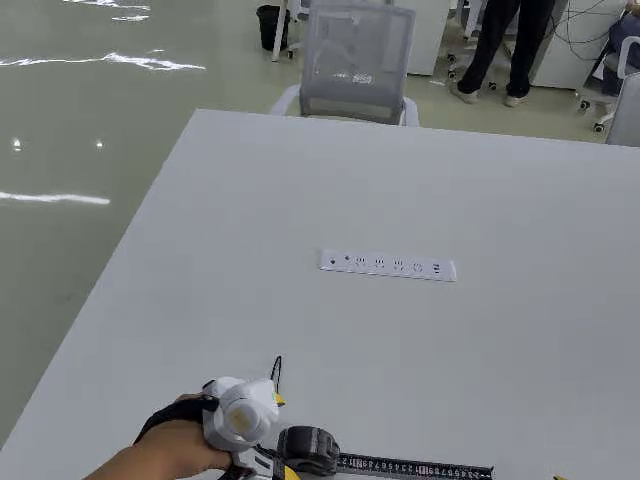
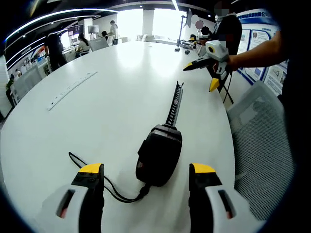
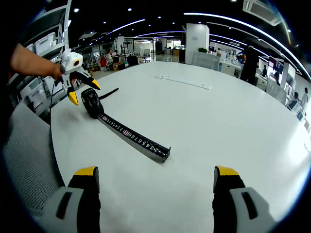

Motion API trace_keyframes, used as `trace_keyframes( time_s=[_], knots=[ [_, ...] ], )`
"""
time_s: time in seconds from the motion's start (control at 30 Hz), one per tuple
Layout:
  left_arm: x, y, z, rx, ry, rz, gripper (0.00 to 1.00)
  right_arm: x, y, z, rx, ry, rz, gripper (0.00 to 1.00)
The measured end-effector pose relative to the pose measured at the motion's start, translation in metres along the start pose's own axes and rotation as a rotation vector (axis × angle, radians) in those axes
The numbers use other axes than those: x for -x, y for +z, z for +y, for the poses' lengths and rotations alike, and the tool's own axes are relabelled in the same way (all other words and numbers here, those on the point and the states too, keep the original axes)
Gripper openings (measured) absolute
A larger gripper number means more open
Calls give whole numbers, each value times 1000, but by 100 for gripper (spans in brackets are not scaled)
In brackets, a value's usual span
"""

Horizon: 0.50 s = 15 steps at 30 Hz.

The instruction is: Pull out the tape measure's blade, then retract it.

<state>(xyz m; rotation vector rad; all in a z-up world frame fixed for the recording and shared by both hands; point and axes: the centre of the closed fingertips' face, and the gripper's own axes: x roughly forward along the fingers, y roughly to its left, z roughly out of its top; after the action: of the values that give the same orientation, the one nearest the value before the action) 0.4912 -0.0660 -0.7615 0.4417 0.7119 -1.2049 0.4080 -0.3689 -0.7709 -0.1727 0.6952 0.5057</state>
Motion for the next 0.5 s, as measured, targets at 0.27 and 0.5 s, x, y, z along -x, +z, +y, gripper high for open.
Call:
trace_keyframes(
  time_s=[0.27, 0.5],
  knots=[
    [23, -12, 13, 151, 114, -87, 90, 0, 2, 5, 24, 9, 8, 100],
    [50, -37, 13, 258, 190, -171, 99, 12, 5, 6, 7, 0, -5, 100]
  ],
)
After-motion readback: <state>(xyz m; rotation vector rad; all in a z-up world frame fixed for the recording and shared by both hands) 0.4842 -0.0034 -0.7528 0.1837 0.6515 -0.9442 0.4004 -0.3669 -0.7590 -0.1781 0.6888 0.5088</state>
